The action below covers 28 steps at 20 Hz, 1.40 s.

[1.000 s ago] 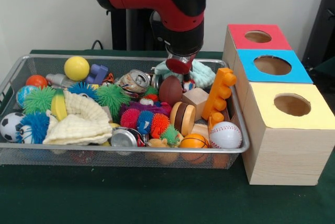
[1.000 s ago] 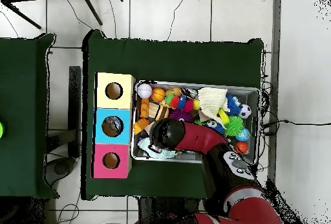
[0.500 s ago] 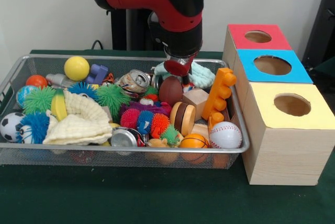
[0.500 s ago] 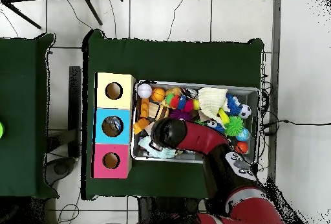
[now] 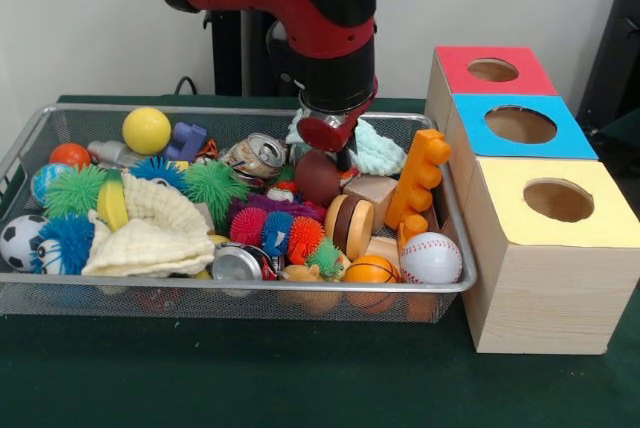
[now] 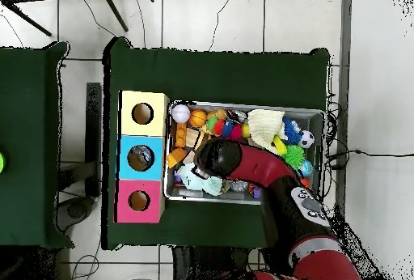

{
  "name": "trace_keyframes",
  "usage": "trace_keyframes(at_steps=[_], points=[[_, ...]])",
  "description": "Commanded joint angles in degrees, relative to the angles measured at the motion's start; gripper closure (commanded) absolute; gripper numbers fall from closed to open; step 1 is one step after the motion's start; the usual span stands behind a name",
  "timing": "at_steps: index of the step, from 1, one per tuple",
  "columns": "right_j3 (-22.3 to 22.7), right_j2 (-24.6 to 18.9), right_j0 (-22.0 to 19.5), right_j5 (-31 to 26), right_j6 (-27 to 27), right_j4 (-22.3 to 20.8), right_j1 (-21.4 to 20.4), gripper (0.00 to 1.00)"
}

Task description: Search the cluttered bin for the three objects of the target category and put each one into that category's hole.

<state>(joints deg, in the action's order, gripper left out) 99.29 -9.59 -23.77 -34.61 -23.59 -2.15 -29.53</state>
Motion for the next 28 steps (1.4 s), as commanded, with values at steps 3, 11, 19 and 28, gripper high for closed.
trace_keyframes(at_steps=[3,11,19,28], points=[[-12.7,-6.7,-6.4,-4.0,-1.8,-1.0,1.9,1.0],[-19.3,-6.1,-7.7,-3.0,0.6,-5.1,5.3,1.0],[-23.2,-6.9,-9.2,-3.9,3.0,-7.7,7.1,1.0],[-27.3,-8.7,-10.9,-4.3,5.1,-11.7,8.9,1.0]])
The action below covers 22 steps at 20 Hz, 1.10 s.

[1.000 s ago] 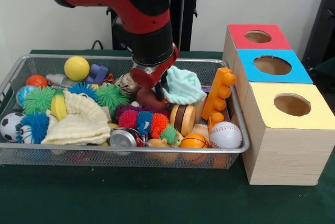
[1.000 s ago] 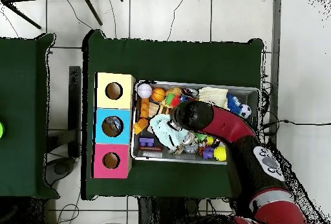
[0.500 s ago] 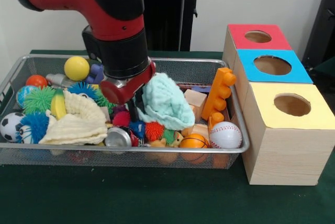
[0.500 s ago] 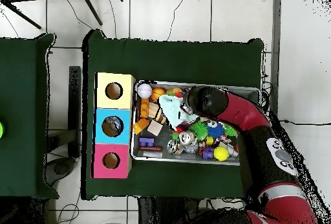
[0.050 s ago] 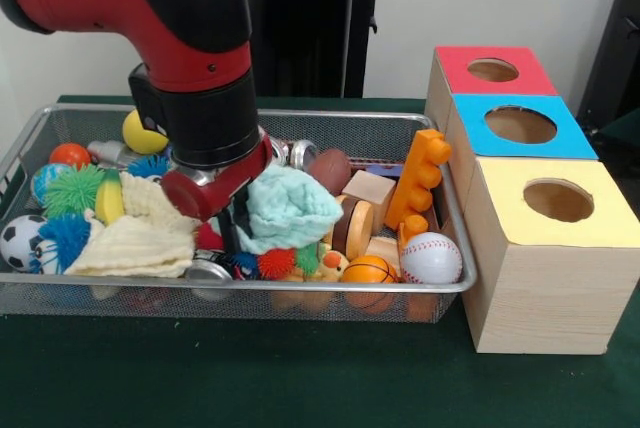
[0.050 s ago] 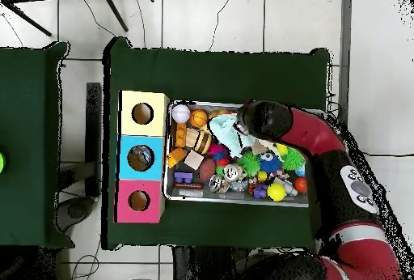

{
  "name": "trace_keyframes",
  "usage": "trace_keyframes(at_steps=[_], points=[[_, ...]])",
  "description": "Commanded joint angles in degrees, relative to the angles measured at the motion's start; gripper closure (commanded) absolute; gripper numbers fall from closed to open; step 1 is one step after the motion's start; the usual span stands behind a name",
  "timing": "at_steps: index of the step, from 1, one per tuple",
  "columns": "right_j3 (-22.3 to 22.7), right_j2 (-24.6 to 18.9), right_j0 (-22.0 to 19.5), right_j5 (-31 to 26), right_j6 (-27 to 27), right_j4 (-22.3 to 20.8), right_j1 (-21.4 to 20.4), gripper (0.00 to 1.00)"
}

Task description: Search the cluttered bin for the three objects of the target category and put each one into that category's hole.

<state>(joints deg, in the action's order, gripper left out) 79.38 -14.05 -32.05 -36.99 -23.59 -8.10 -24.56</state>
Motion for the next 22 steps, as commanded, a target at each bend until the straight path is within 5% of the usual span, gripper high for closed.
trace_keyframes(at_steps=[1,11,16,22], points=[[-7.9,-4.4,-2.7,-2.0,5.1,-6.2,4.0,1.0],[-9.5,-4.9,-3.5,-4.6,5.7,-10.1,2.7,1.0],[-9.1,0.3,-0.6,-14.9,3.9,-12.5,-2.2,1.0],[-6.4,0.5,-0.3,-16.1,1.2,-13.9,-4.4,1.0]])
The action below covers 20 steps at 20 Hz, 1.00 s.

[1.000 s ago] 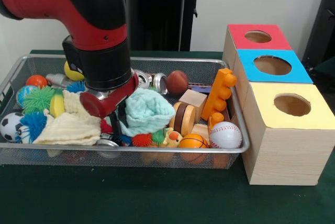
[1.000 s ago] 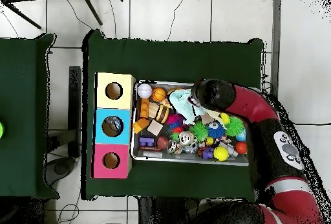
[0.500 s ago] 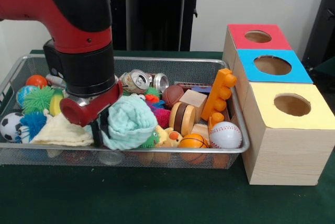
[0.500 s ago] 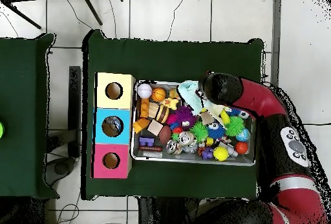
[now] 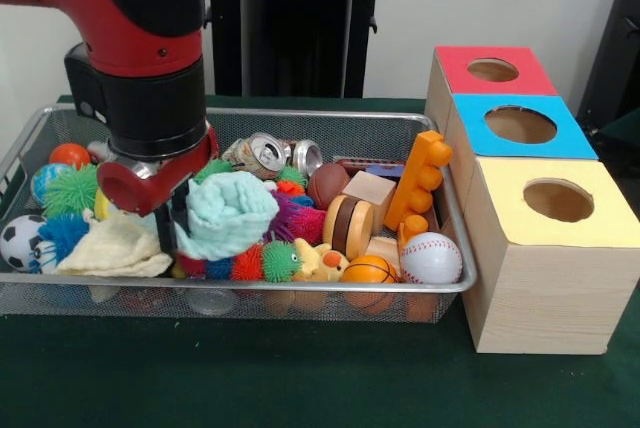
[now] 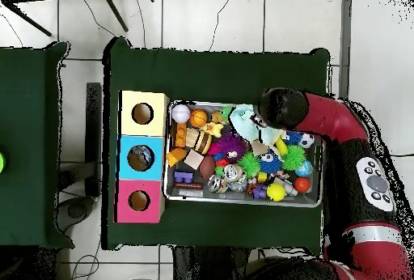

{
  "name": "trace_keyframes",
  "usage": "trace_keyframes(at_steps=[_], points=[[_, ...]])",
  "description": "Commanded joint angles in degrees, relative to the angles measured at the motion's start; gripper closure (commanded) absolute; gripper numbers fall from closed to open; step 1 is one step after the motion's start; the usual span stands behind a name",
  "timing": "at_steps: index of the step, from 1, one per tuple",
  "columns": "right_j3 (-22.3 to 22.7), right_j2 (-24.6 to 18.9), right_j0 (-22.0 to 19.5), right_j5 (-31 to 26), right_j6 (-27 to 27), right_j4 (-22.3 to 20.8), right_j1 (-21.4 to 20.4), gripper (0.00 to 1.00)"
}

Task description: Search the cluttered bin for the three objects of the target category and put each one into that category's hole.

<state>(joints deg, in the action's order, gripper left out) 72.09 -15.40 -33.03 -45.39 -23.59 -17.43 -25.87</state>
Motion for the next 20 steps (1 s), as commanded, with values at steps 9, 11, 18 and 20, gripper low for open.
trace_keyframes(at_steps=[9,11,18,20], points=[[6.2,2.2,2.5,-8.2,-3.3,-5.6,-6.5,1.0],[6.9,2.0,2.6,-7.6,-3.8,-5.6,-6.7,1.0],[11.9,1.5,3.5,-7.2,-5.1,-3.7,-10.0,1.0],[13.3,1.1,3.6,-7.2,-5.2,-3.2,-10.8,1.0]])
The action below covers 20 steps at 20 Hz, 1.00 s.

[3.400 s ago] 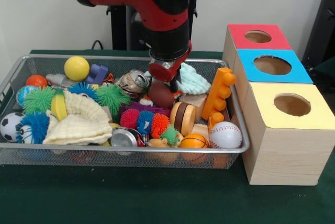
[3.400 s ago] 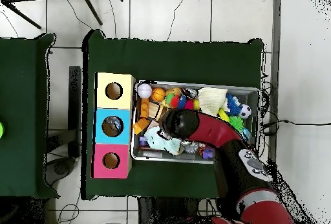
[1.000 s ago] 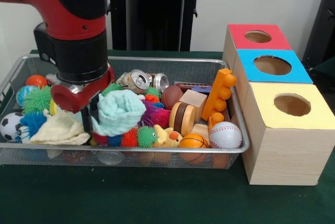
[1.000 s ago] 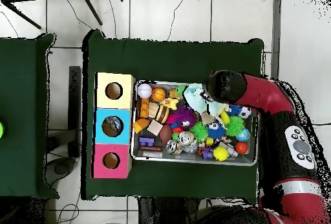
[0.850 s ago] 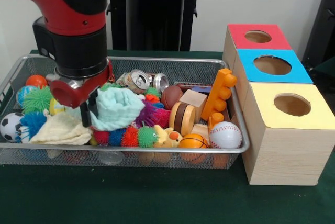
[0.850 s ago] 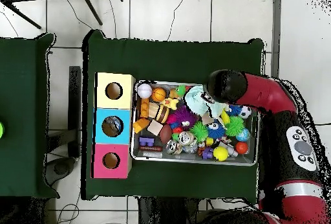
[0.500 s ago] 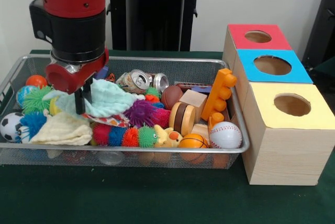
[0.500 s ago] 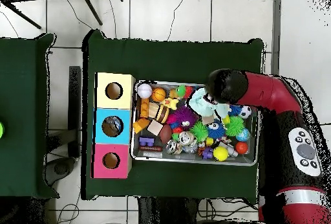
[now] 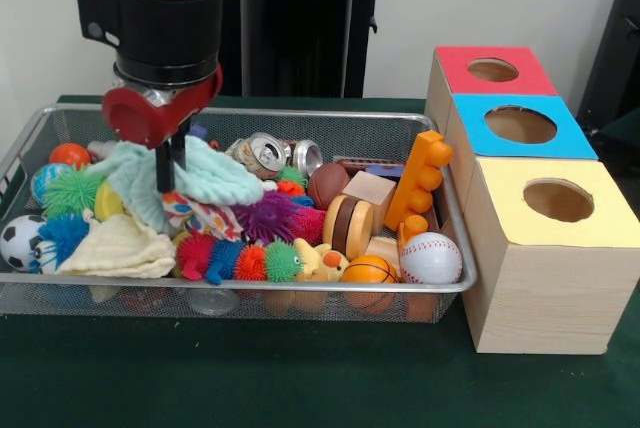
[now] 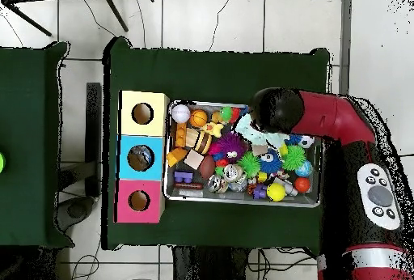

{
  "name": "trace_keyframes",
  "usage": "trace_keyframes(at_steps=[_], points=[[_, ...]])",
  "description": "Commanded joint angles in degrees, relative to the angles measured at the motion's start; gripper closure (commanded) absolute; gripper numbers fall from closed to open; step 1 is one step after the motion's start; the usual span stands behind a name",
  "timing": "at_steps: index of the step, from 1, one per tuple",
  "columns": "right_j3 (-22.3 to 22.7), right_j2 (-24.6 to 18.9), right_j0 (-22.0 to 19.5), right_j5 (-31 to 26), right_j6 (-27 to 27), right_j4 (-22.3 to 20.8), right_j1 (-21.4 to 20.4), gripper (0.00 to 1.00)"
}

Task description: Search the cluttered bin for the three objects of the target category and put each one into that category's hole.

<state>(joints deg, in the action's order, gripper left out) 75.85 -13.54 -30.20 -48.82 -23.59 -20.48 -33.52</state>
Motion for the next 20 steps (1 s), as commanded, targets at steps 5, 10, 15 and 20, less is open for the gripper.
trace_keyframes(at_steps=[5,10,15,20], points=[[11.5,-0.8,1.6,-4.3,-6.3,0.6,-4.9,1.0],[13.5,-0.9,2.4,-4.7,-7.4,1.5,-7.0,1.0],[15.3,-1.4,2.4,-4.2,-9.1,3.5,-8.6,1.0],[16.4,-2.0,3.0,-3.2,-12.8,7.9,-9.7,1.0]])
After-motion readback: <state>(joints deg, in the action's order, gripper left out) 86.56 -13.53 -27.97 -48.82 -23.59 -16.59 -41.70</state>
